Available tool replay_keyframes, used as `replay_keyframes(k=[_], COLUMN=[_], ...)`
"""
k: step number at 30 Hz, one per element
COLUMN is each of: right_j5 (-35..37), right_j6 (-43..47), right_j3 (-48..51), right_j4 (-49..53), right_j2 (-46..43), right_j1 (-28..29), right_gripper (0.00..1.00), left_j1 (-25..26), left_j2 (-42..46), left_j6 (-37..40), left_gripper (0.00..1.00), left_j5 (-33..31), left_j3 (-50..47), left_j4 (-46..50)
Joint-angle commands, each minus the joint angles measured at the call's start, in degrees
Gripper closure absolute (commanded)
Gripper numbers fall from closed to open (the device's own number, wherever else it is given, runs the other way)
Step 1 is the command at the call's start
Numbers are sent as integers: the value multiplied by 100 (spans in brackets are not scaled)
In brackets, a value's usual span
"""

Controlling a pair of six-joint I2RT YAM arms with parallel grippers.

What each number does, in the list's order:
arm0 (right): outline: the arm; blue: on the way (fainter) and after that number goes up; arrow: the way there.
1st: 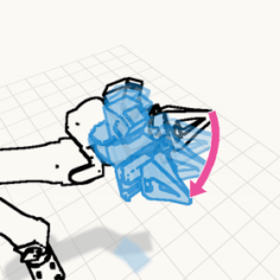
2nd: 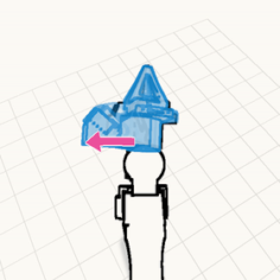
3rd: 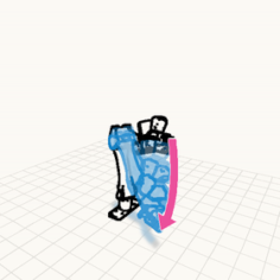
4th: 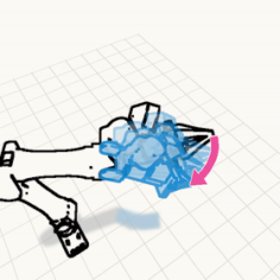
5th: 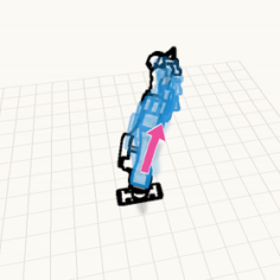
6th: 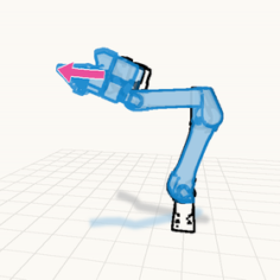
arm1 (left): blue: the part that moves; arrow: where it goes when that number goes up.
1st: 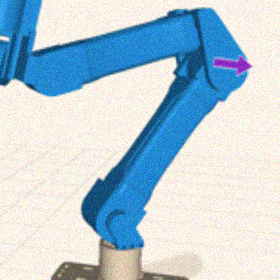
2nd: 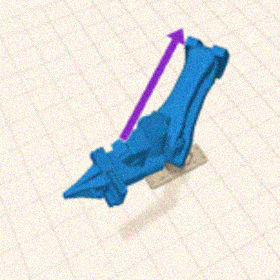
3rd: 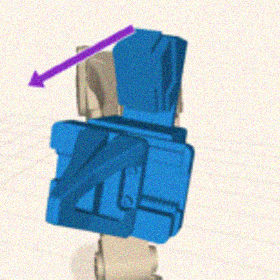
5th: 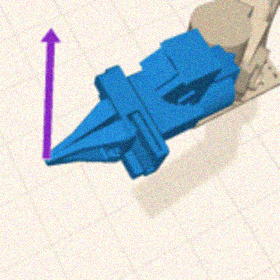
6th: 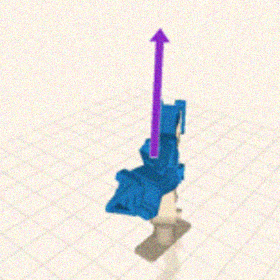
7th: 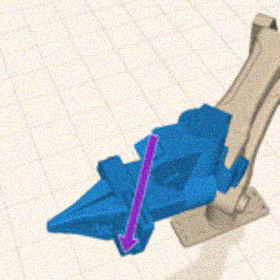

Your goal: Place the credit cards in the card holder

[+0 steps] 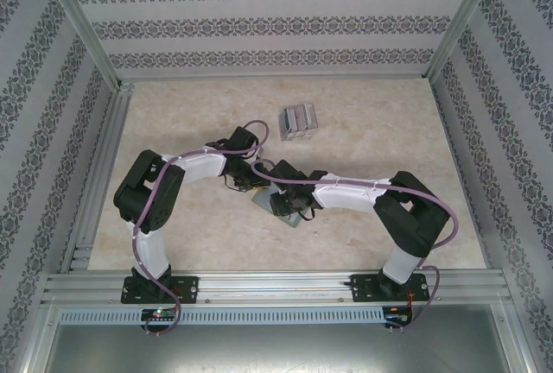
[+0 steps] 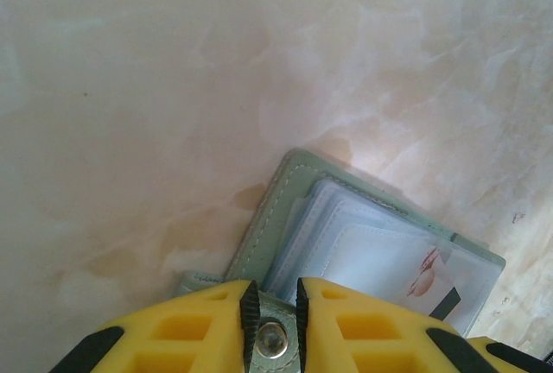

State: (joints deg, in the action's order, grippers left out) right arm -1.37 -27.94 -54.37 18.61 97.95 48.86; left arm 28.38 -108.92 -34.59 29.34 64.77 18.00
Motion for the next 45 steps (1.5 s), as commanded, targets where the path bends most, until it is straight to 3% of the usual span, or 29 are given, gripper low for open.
replay_keyframes(k=[1,12,15,23,33,38,45], right_j5=[-137,-529,-574,-1069,-1085,-744,-913], right_j6=[760,2296,2354,1246,-1574,-1695,-1444], right_j3=[-11,-144,-181,-69,1441,1622,1231], right_j4=[424,352,300,255,-687,-948,-1179], right_j2=[124,321,113,-1143,-1614,-1594,-1231], right_j1=[-78,-243,-338,-481,-880,-1121,-1424], right_gripper=[68,69,69,68,75,75,75], left_j1=[-36,-43,-43,-68,-75,-77,-77], left_j2=[-404,-570,-621,-582,-581,-577,-551], left_j6=[49,134,154,194,216,216,199], left_gripper=[76,76,76,76,76,76,76], left_j5=[-355,-323,-323,-367,-349,-300,-322], left_j3=[-79,154,211,136,150,132,106], left_j4=[-95,-53,-8,3,-7,-29,-42])
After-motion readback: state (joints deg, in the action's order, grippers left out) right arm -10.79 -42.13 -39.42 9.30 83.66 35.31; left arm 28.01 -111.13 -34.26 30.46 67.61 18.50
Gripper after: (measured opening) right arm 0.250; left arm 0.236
